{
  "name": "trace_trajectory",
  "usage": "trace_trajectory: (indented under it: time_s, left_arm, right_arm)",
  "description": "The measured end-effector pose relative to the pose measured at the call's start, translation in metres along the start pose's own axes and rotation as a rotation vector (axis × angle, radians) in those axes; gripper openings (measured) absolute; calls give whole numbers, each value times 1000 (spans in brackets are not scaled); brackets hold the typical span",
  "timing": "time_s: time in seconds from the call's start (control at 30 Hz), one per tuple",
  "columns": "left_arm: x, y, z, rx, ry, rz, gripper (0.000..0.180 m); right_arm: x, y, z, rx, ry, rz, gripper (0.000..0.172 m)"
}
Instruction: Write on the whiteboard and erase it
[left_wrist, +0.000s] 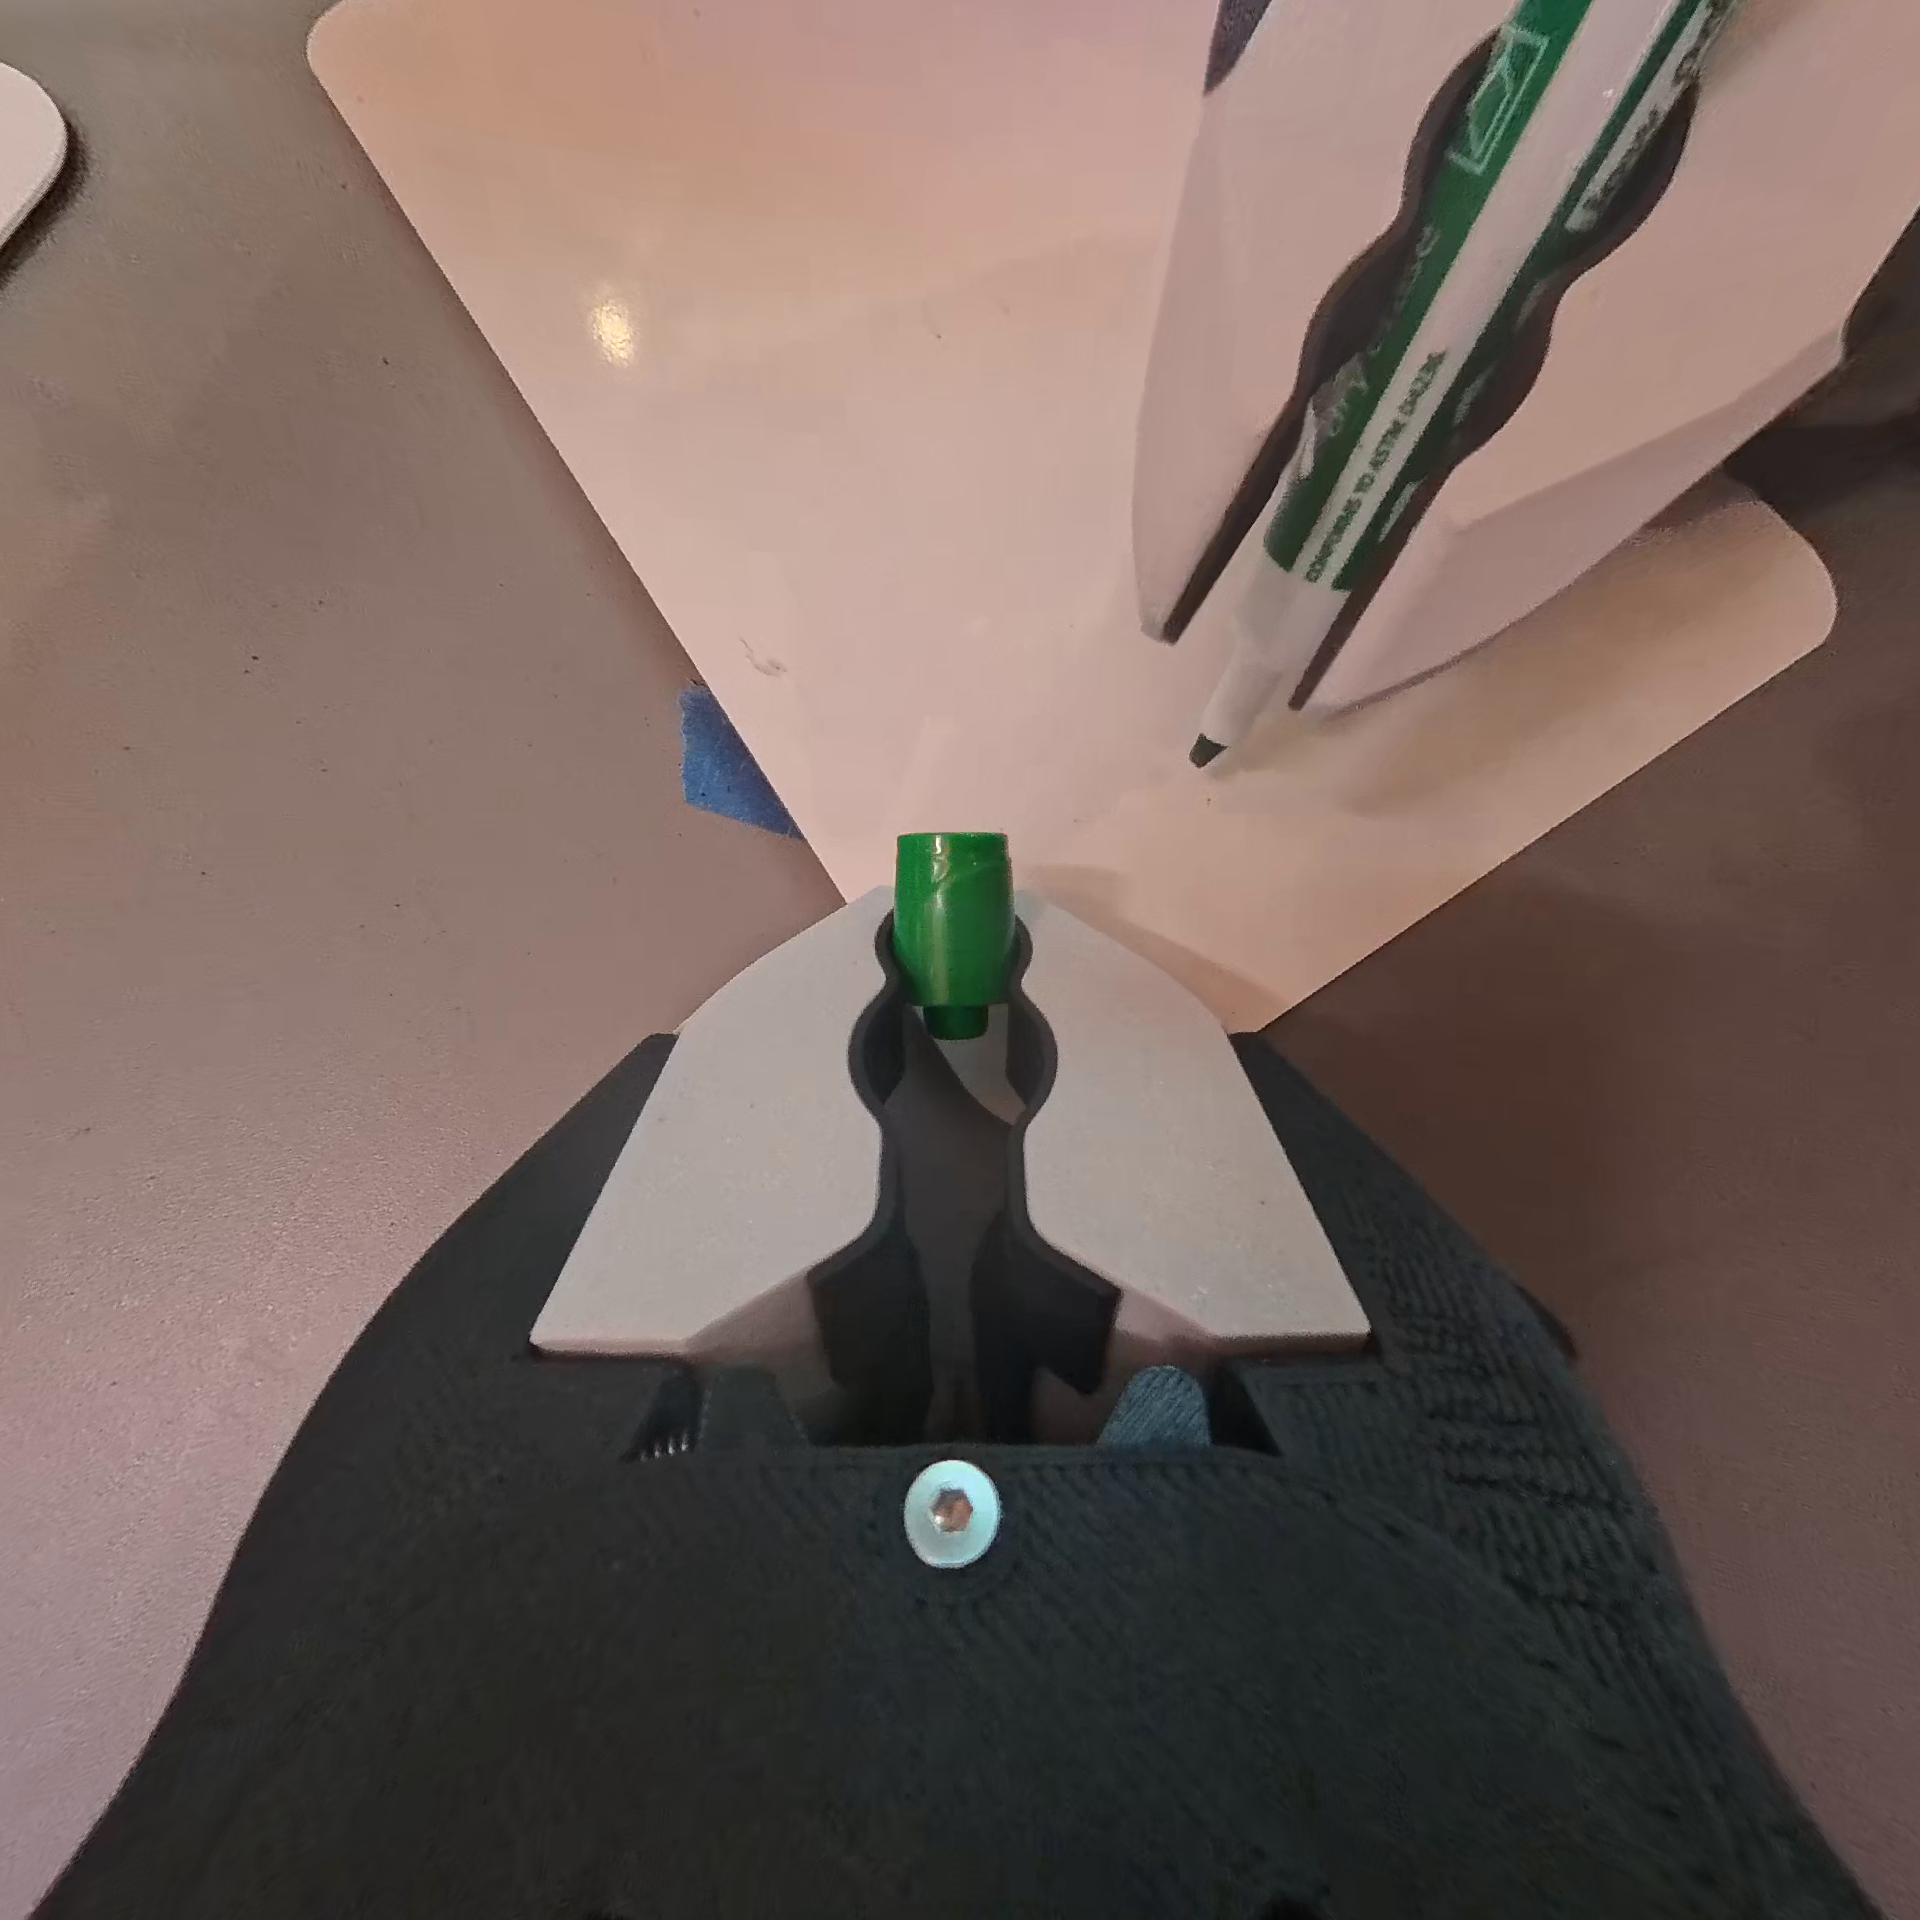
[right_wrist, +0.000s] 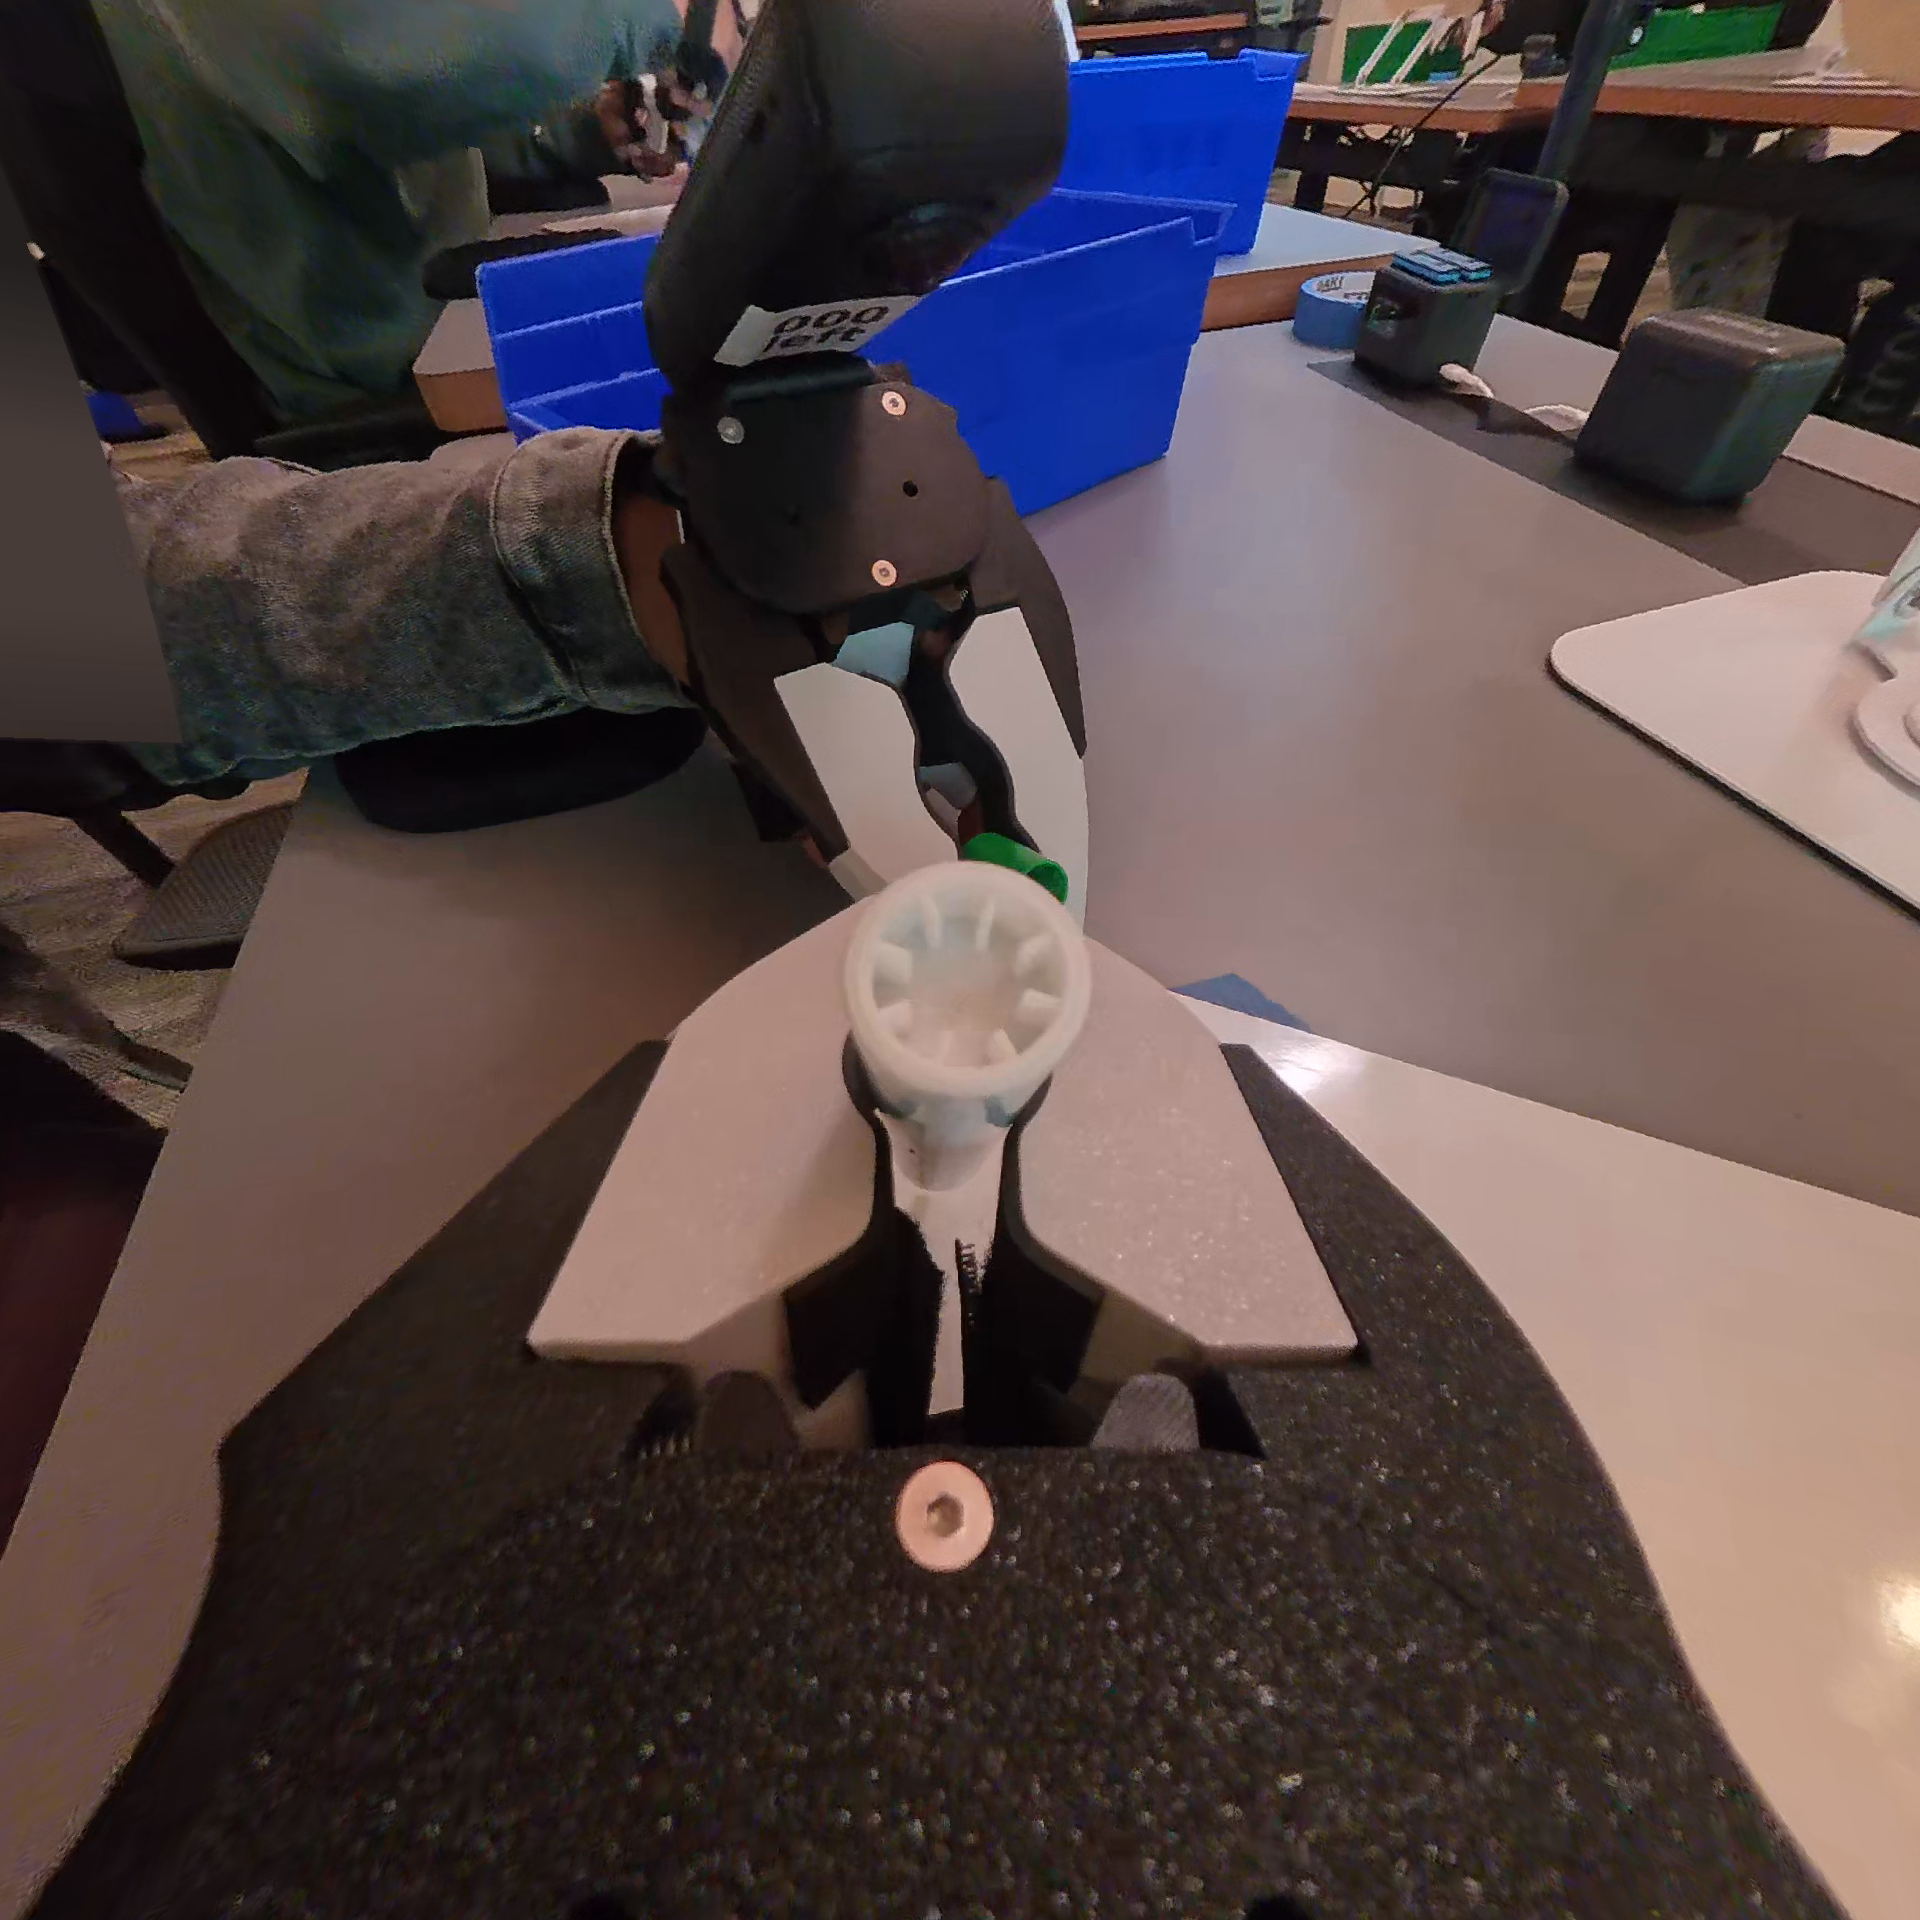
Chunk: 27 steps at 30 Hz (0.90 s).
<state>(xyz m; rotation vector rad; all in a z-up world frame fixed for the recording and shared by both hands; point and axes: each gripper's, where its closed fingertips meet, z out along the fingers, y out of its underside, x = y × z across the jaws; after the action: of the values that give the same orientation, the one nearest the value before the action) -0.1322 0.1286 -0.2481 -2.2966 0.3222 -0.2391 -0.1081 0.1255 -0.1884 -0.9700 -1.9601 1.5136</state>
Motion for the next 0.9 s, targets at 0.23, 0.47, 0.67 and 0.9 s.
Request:
trace_trajectory:
  time_s: [0.23, 0.47, 0.67, 0.9]
  left_arm:
    - [0, 0, 0, 2, 4, -4, 15]
    - [0, 0, 0, 3, 4, -2, 15]
    - [0, 0, 0, 3, 7, -1, 15]
    - [0, 0, 0, 4, 7, -2, 15]
  right_arm:
    - [-3, 3, 12, -45, -38, -30, 16]
    - [-2, 3, 16, -59, -35, -28, 16]
    - [0, 8, 15, -87, -13, -1, 16]
    - [-13, 16, -9, -90, 8, 19, 16]
